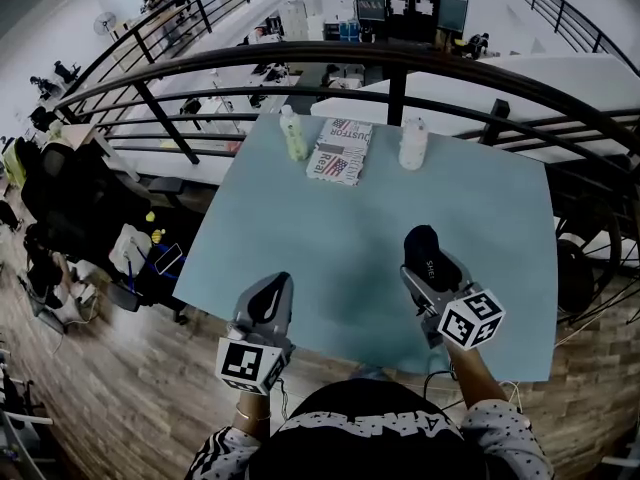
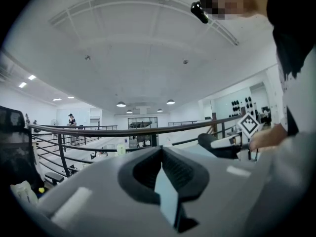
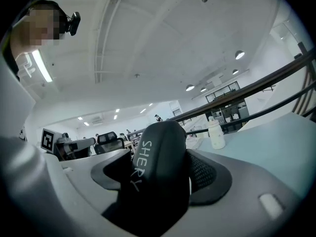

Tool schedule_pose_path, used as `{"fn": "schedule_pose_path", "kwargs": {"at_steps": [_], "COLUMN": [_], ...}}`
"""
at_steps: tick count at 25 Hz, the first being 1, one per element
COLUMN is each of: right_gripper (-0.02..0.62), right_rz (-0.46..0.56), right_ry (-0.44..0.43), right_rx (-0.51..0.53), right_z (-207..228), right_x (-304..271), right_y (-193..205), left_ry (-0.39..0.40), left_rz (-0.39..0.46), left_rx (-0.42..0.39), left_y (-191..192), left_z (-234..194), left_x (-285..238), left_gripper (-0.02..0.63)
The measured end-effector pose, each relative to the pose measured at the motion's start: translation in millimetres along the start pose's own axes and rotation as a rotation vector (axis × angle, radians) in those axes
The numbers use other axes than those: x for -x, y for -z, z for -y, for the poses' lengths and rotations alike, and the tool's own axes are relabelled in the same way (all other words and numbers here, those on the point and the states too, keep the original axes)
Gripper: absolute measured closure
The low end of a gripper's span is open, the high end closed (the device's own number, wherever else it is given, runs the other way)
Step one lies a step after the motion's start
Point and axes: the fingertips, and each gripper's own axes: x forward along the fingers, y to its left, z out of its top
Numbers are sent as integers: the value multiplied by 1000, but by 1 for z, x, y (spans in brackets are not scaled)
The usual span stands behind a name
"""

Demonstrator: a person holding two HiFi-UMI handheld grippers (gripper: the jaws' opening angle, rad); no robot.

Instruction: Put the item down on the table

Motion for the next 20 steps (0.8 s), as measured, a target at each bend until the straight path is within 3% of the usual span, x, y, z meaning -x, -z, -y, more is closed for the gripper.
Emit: {"fn": "schedule_pose_path", "kwargs": {"at_steps": [20], "right_gripper": [241], "right_rz": [-153], "right_ry": [50], "right_rx": [-6], "right_z": [63], "right_x": [-33], "right_y": [52], "left_ry": [-5], "left_rz": [-33], "left_rx": [17], "left_y": [11], "left_z": [2], "left_x": [-42], "left_gripper": [606]}}
